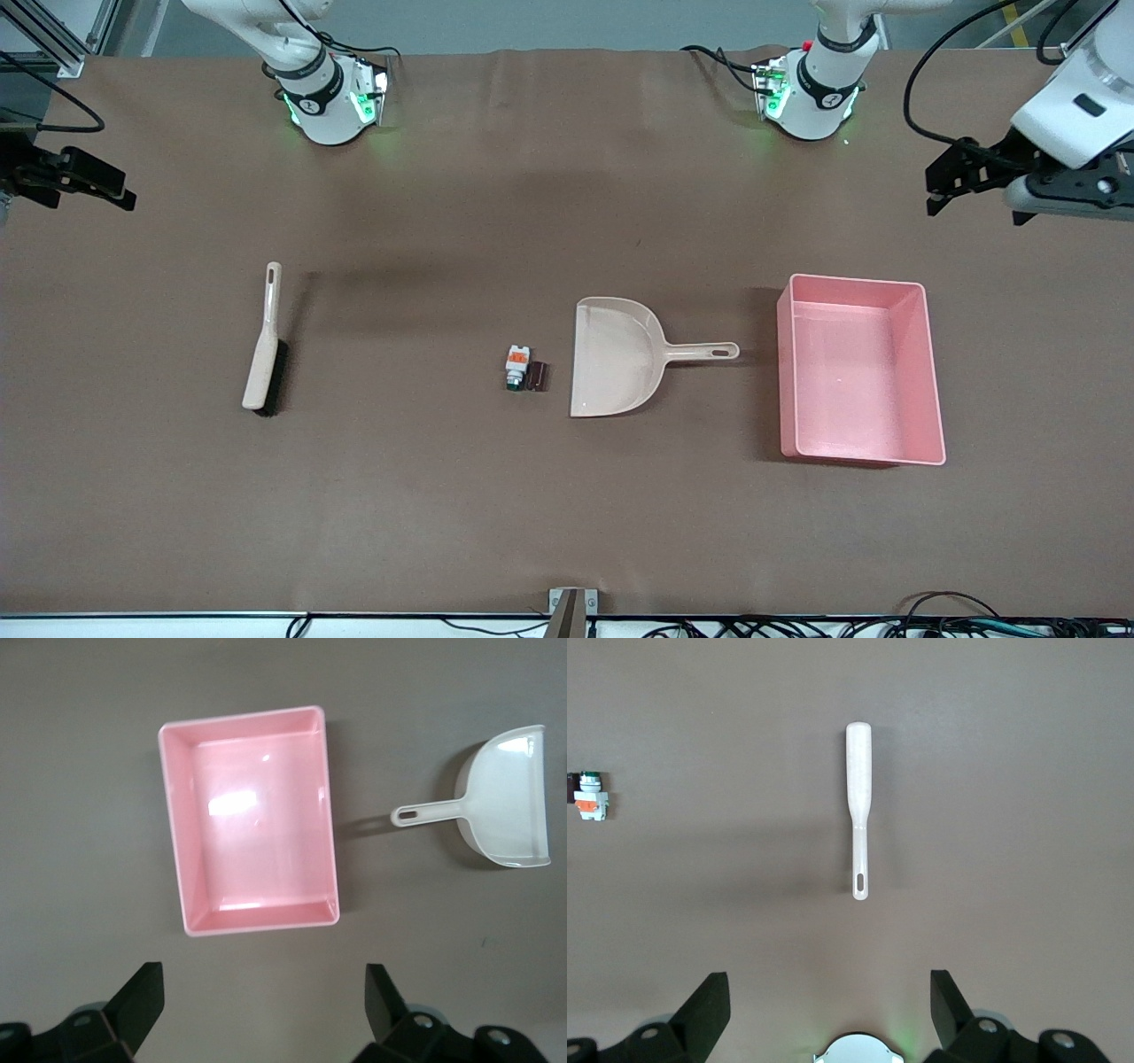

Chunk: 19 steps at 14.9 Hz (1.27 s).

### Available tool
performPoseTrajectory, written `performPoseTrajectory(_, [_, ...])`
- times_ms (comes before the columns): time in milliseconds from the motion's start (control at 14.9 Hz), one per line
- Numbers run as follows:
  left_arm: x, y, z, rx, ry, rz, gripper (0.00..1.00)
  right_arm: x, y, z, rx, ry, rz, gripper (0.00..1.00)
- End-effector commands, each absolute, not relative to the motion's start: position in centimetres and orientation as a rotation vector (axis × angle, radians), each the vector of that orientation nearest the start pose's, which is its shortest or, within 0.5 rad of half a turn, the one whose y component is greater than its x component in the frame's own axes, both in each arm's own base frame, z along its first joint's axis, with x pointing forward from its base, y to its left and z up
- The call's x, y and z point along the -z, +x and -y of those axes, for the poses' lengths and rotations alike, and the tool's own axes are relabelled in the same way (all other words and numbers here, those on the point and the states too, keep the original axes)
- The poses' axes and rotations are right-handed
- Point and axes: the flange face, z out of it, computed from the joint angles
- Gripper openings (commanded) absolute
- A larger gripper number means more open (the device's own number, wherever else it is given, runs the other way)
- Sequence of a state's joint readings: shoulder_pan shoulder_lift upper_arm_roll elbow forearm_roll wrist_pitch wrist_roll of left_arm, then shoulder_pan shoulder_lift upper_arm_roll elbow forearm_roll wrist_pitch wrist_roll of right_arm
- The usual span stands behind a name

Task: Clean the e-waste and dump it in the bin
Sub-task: 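Reach the left gripper to the dustpan handle while the right gripper reaches the brush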

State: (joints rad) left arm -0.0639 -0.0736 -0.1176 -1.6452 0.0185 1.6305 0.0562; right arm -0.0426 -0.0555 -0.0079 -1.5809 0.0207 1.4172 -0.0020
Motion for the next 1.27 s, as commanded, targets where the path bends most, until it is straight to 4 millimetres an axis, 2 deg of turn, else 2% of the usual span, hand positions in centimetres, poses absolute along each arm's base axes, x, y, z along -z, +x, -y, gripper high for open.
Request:
performPoseTrajectory(0, [-61.4, 53.4, 13.0, 0.106, -3.080, -0.545, 1.00, -63.8, 51.6, 2.3, -0.169, -3.114, -0.069, 1.00])
performPoseTrajectory(134, [-59.5, 53.5, 15.1, 0.099, -3.067, -0.628, 1.00, -63.6, 51.6, 3.1, -0.169, -3.113, -0.090, 1.00])
performPoseTrajectory(201, [-58.1, 53.6, 16.7, 0.080, -3.054, -0.706, 1.00, -62.9, 51.6, 3.5, -0.187, -3.110, -0.102, 1.00])
performPoseTrajectory(335, [-56.3, 53.9, 18.5, 0.085, -3.039, -0.785, 1.00, -60.0, 52.2, 4.8, -0.172, -3.120, -0.131, 1.00])
performPoseTrajectory(470, [-54.3, 53.6, 20.4, 0.114, -3.008, -0.900, 1.00, -54.5, 52.9, 6.6, -0.152, -3.118, -0.119, 1.00])
performPoseTrajectory(671, [-49.8, 53.3, 23.1, 0.164, -2.946, -1.110, 0.98, -47.0, 52.7, 6.1, -0.109, -3.124, -0.098, 1.00])
performPoseTrajectory(872, [-45.4, 54.4, 24.8, 0.145, -2.860, -1.375, 0.97, -40.3, 52.8, 5.6, -0.123, -3.125, -0.087, 1.00])
performPoseTrajectory(1073, [-40.8, 55.5, 26.7, 0.158, -2.722, -1.692, 0.95, -36.0, 52.7, 4.7, -0.197, -3.118, -0.042, 1.00])
performPoseTrajectory(1207, [-37.7, 56.1, 27.8, 0.175, -2.630, -1.870, 0.94, -33.8, 51.9, 4.2, -0.191, -3.120, -0.030, 1.00])
